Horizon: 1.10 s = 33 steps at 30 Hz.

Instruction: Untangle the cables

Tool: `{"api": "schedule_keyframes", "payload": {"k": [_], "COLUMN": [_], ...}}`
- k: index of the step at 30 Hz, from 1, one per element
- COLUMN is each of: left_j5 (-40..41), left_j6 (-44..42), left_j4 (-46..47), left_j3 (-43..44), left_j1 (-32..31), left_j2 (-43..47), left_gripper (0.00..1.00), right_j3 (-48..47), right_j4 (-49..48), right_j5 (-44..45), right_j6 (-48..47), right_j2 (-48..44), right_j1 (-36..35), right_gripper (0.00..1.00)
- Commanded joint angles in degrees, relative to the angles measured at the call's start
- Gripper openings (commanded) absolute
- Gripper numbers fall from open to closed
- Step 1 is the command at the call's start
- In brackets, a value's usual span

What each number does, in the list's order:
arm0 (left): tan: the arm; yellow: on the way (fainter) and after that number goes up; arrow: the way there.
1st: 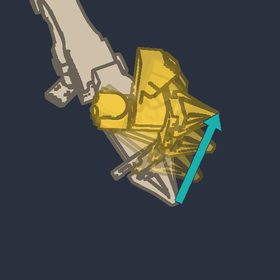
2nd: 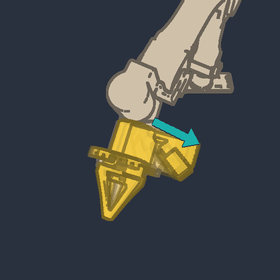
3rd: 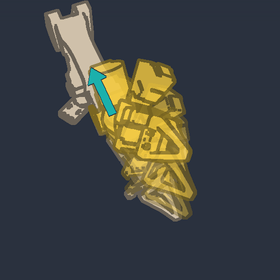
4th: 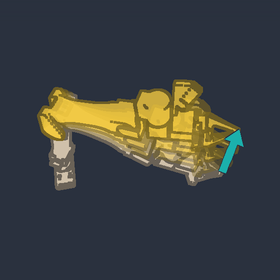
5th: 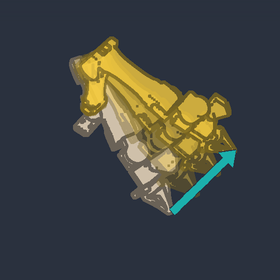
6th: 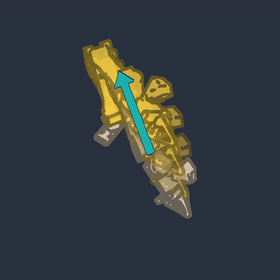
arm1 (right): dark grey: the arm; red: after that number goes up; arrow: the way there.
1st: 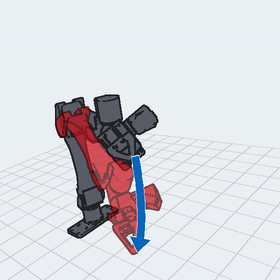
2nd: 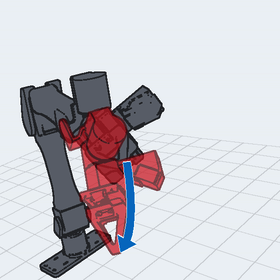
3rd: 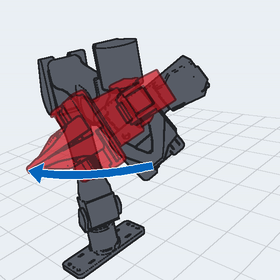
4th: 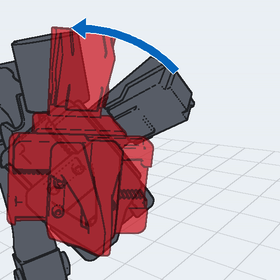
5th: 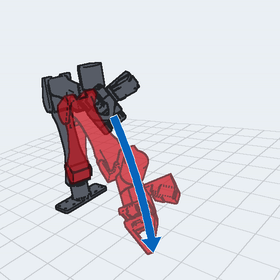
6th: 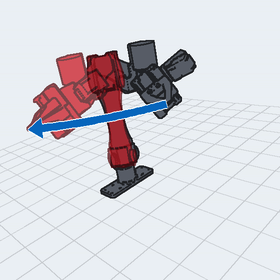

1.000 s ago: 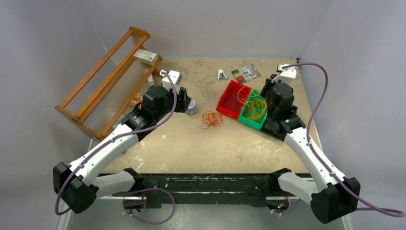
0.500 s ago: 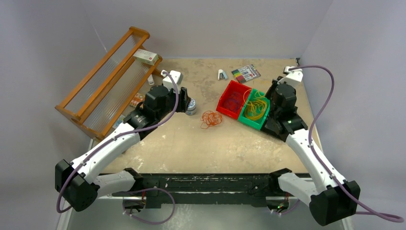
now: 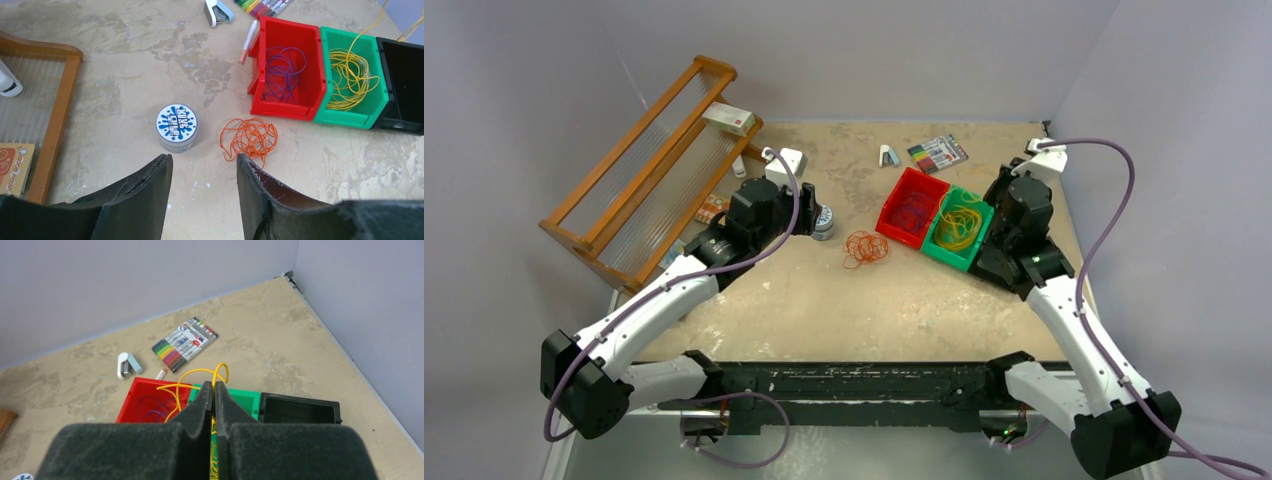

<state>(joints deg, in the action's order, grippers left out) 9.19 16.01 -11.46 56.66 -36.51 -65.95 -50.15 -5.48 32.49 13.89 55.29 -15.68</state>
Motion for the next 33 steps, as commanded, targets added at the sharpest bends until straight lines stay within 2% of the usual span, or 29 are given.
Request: {"api": "schedule_keyframes", "payload": {"k": [1, 14, 25, 33], "left_j5": [1.2, 1.8, 2.2, 2.0], "left_j6": [1.4, 1.9, 2.0, 1.9], "left_j4": [1.4, 1.5, 1.2, 0.8], "left_j3": [0.8, 0.8, 1.0, 1.8], "left_j1": [0.0, 0.0, 0.0, 0.0], "left_j2": [-0.1, -0.6, -1.1, -1.8], "left_gripper": [0.49, 0.49, 0.49, 0.49], "right_j3": [-4.4, -7.7, -5.7, -0.5], "right_j4": [-1.5, -3.3, -5.3, -5.4], "right_j5": [-1.5, -3.9, -3.1, -2.3], "right_j6": [0.2, -0.4, -0.3, 1.8], "right_j2": [-2.3, -2.0, 2.5, 5.2], "right_j1": [0.3, 0.3, 0.6, 2.1], "right_gripper": [0.00, 0.00, 0.00, 0.00]}}
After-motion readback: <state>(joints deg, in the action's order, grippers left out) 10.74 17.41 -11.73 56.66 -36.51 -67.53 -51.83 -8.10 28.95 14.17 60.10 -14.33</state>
